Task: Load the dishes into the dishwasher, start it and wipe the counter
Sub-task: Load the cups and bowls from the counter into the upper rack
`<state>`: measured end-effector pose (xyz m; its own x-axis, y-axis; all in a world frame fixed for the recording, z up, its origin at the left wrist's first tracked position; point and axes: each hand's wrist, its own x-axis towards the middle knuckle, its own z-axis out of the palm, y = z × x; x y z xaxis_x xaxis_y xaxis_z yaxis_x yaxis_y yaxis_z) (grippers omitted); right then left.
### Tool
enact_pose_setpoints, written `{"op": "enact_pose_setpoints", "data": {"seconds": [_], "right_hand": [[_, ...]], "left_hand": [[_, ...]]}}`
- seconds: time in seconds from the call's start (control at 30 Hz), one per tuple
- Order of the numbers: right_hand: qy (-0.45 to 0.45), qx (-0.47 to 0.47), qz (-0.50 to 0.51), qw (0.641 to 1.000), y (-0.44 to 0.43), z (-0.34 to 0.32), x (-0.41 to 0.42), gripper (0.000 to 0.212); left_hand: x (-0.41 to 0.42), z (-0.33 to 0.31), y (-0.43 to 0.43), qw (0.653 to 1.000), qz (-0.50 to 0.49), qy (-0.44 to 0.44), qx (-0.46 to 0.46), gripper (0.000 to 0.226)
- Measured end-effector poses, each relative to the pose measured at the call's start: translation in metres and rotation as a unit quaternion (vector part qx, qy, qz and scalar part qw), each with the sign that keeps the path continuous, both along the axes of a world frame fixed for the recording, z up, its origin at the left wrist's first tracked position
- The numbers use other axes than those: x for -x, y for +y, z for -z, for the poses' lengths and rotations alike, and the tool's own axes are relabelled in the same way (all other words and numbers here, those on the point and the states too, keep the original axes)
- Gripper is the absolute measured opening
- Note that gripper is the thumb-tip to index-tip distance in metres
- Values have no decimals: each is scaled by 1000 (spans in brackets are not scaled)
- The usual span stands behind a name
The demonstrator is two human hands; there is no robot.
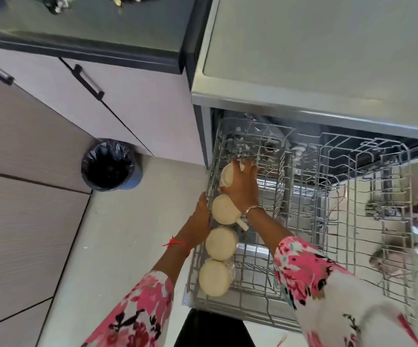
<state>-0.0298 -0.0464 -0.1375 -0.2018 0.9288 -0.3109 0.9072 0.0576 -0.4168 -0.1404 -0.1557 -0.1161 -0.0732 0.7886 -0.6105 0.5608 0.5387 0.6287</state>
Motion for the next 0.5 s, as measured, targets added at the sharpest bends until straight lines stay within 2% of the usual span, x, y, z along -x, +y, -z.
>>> {"op": "enact_pose_setpoints", "data": {"seconds": [0.1, 0.2, 0.4, 0.5], "right_hand": [[-13, 1, 6, 1000, -4, 7, 6, 86], [-4, 4, 9, 1000, -10, 8, 7, 84], [39, 38, -16, 998, -5, 4, -3, 77], [58, 74, -41, 995, 1, -4, -10, 76]], "left_hand": [[1, -1, 0, 996, 32, -65, -45, 80], [2, -4, 0, 995, 31, -85, -52, 83], [4, -5, 0, 997, 58, -48, -36, 84], [6, -7, 0, 994, 112, 1, -12, 85]]}}
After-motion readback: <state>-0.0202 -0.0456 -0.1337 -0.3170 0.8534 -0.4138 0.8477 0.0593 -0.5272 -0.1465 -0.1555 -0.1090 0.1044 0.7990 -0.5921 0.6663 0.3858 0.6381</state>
